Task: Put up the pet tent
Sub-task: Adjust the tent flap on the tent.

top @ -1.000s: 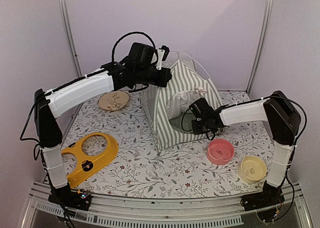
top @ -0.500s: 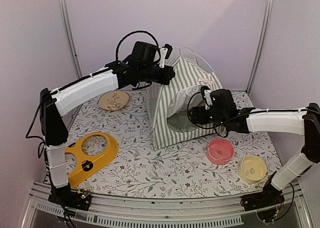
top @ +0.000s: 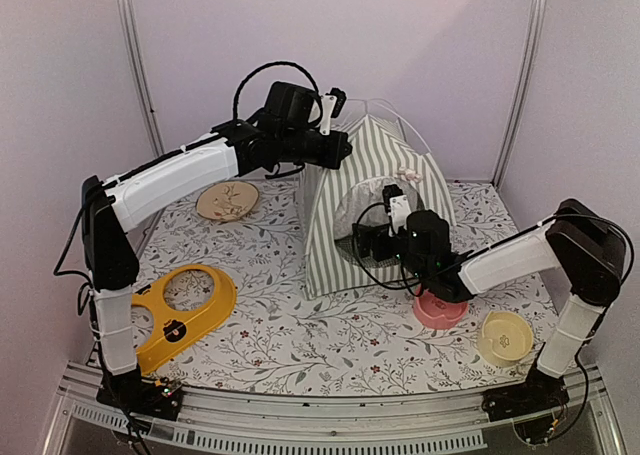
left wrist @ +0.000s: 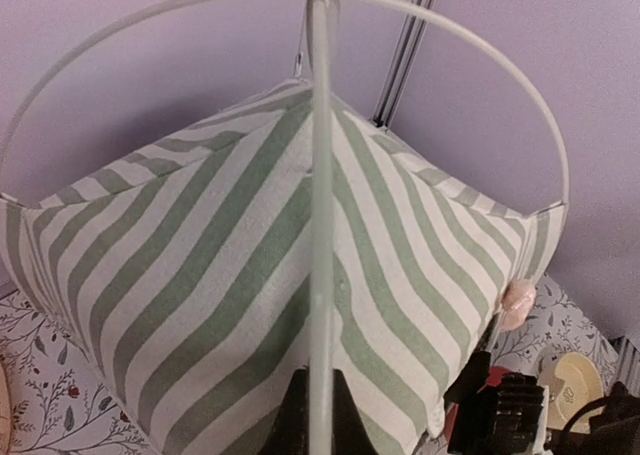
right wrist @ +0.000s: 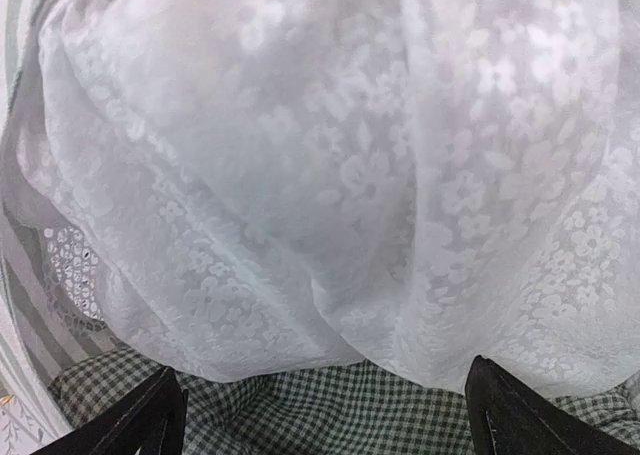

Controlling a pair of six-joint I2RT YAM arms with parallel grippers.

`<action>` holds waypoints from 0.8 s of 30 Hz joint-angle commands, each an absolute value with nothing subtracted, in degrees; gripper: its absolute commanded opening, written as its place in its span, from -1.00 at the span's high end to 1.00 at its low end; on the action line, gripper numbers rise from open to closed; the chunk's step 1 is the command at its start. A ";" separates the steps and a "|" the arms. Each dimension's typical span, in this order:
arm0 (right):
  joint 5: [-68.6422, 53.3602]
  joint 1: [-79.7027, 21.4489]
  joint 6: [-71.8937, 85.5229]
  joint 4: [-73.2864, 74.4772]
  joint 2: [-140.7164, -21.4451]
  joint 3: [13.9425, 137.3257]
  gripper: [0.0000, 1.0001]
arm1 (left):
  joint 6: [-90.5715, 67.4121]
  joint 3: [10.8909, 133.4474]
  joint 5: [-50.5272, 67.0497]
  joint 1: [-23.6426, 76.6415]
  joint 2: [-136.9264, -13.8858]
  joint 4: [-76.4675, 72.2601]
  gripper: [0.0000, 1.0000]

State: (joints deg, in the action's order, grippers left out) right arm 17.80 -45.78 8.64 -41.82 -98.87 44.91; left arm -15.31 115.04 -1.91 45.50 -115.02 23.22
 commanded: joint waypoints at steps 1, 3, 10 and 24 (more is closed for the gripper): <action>33.83 -47.48 4.39 -58.16 -104.17 45.53 -0.98 | -17.35 116.14 -2.12 44.82 -115.23 22.37 1.00; 34.27 -47.55 0.73 -68.72 -107.75 44.37 -0.98 | -17.24 116.35 -2.00 44.89 -115.17 22.32 1.00; 32.78 -47.57 -10.09 -82.75 -117.62 49.36 -0.96 | -17.05 115.73 -3.33 44.70 -114.16 21.93 1.00; 22.55 -47.56 -4.02 -42.90 -100.76 55.21 1.00 | -13.44 110.40 -10.24 43.76 -113.59 11.10 1.00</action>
State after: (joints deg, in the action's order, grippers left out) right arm 28.05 -47.59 -7.70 -59.92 -108.51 52.64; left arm -15.11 113.60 -4.45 45.21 -115.02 19.99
